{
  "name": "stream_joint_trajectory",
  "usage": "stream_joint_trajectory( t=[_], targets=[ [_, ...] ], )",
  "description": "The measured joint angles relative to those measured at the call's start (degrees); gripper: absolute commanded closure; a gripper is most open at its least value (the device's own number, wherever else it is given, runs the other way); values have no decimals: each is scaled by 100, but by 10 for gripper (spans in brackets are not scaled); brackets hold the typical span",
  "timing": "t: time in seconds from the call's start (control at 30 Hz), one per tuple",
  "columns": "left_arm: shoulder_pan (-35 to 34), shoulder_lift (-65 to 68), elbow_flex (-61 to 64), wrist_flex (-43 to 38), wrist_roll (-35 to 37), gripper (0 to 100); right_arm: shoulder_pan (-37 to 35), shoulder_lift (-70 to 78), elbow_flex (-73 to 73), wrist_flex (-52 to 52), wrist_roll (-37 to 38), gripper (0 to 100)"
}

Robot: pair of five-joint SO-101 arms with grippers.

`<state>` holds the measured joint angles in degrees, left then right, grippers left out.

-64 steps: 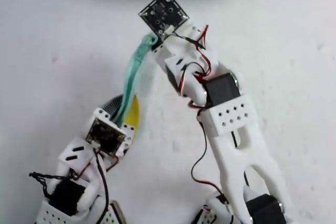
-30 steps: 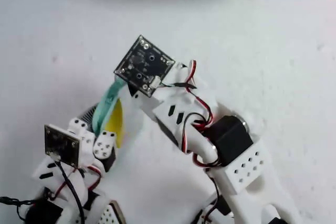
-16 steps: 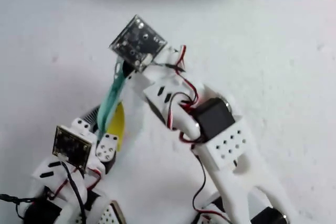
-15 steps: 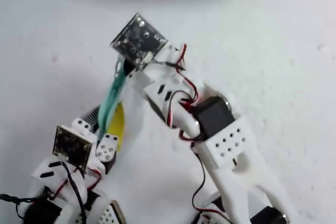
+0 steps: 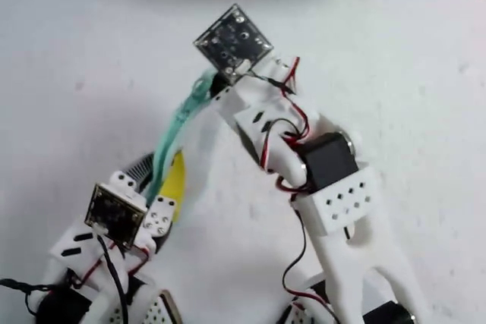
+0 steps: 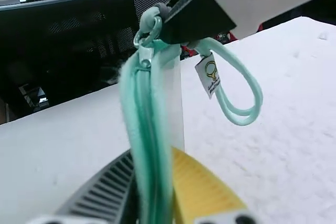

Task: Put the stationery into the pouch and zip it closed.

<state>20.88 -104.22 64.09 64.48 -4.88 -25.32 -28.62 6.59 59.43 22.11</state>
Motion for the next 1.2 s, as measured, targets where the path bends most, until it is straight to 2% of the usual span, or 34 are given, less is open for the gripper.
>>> stream_joint_trajectory(
  t=[0.43, 0.83, 1.13, 1.2],
  targets=[
    [53, -35, 0, 88, 35, 980, 1002, 905, 0, -563, -9, 983],
    [62, -9, 0, 88, 35, 980, 1222, 1609, -114, -1037, 0, 983],
    [53, -9, 0, 79, 35, 980, 1222, 2136, -651, -897, -9, 981],
    [53, -9, 0, 79, 35, 980, 1222, 2154, -651, -897, -9, 952]
  ],
)
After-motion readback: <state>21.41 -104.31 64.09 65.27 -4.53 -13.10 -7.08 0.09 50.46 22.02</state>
